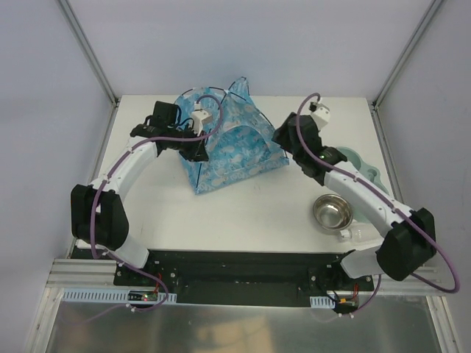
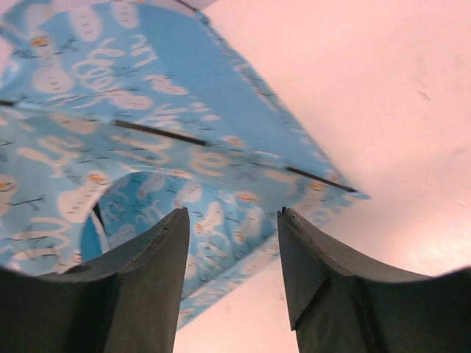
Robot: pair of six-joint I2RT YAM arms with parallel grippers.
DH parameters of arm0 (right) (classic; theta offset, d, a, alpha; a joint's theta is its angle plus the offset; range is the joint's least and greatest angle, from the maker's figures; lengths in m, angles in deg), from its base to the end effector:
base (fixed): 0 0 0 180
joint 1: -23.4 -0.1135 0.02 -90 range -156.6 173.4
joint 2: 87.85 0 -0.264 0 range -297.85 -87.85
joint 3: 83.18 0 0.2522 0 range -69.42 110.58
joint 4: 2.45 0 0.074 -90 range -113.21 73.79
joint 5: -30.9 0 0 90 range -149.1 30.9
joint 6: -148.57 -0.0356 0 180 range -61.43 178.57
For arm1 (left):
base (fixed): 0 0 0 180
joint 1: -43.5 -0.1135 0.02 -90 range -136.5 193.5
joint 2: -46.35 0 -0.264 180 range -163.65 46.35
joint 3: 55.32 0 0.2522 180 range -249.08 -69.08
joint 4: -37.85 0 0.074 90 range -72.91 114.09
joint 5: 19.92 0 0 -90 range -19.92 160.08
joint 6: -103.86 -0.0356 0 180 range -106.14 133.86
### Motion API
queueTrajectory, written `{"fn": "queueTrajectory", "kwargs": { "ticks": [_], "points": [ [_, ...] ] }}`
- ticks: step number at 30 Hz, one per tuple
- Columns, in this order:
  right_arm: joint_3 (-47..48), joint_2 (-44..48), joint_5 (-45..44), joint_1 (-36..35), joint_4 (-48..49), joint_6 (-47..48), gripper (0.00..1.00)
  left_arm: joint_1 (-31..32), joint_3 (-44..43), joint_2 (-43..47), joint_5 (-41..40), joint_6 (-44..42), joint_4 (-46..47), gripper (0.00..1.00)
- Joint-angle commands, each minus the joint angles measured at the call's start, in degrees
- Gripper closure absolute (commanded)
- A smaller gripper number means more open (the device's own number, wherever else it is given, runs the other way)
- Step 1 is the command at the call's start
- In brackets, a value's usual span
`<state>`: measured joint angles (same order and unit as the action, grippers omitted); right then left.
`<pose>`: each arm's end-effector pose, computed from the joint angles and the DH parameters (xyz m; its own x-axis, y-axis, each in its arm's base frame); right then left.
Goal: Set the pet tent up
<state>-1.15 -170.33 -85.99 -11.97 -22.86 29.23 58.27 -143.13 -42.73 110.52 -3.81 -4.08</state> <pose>0.2837 0.1816 0.3356 -0.3372 0.2965 -0.8935 -0.0073 0.9482 0.3175 0.3244 -0.1094 0.3027 -0.4330 0.3531 -0.8294 0.8214 0.5334 -0.2018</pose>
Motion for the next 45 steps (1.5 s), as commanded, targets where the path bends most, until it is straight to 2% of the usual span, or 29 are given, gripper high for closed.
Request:
{"fn": "queueTrajectory", "kwargs": {
  "ticks": [1, 4, 6, 12, 13, 15, 20, 22, 23, 25, 33, 35, 40, 43, 44, 45],
  "points": [
    [-3.3, 4.2, -1.2, 4.2, -12.6, -4.8, 0.41, -2.2, -4.8, -0.8, -5.1, -6.6, 0.8, 0.81],
    [-3.5, 4.9, -2.0, 7.0, -18.1, -6.1, 0.35, -3.7, -5.9, -1.8, -9.5, -6.1, 0.8, 0.84],
    [-3.8, 5.2, -2.8, 8.5, -21.4, -6.9, 0.32, -4.0, -5.2, -1.4, -12.0, -6.4, 0.7, 0.95],
    [-7.4, 7.8, 1.2, 16.3, -29.8, -12.3, 0.28, -4.2, -1.4, 2.1, -13.8, -12.4, 0.7, 1.0],
    [-8.1, 8.1, 1.5, 16.9, -31.1, -12.6, 0.27, -4.3, -1.5, 2.3, -14.6, -12.8, 0.6, 0.97],
    [-9.2, 8.6, 2.3, 17.4, -33.3, -13.6, 0.26, -4.6, -2.1, 2.7, -15.7, -12.1, 0.5, 0.74],
    [-11.8, 8.1, 3.6, 17.8, -37.0, -16.2, 0.23, -4.6, -2.6, 5.5, -13.5, -7.4, 0.5, 0.32],
    [-12.7, 7.3, 4.4, 17.9, -37.3, -16.4, 0.22, -4.6, -3.4, 7.1, -13.2, -5.2, 0.7, 0.11],
    [-13.2, 6.9, 4.5, 17.9, -37.3, -16.5, 0.22, -4.6, -3.7, 8.2, -13.5, -4.2, 0.7, 0.05],
    [-13.7, 5.9, 4.2, 17.8, -37.8, -17.0, 0.21, -4.6, -3.7, 10.5, -14.1, -2.8, 0.8, 0.01],
    [-18.1, 2.4, 5.7, 17.9, -33.2, -17.2, 0.21, -4.6, 1.1, 20.2, -16.2, 4.9, 3.3, 0.01],
    [-17.8, 0.6, 5.3, 18.0, -32.2, -15.8, 0.26, -4.5, 2.8, 22.5, -17.2, 7.4, 5.1, 0.01],
    [-17.5, -2.0, 5.4, 17.9, -31.2, -13.6, 0.51, -4.6, 7.8, 27.8, -17.6, 12.0, 11.0, 0.01],
    [-17.0, -1.5, 5.4, 17.8, -31.0, -12.6, 0.72, -4.6, 10.2, 30.0, -19.5, 14.3, 14.0, 0.01],
    [-16.8, -1.4, 5.4, 17.8, -31.2, -12.0, 0.78, -4.6, 10.8, 30.5, -22.4, 16.0, 15.1, 0.01],
    [-16.2, -0.9, 5.4, 17.6, -31.5, -11.2, 0.88, -4.6, 11.1, 30.7, -24.1, 16.9, 15.6, 0.01]
  ]
}}
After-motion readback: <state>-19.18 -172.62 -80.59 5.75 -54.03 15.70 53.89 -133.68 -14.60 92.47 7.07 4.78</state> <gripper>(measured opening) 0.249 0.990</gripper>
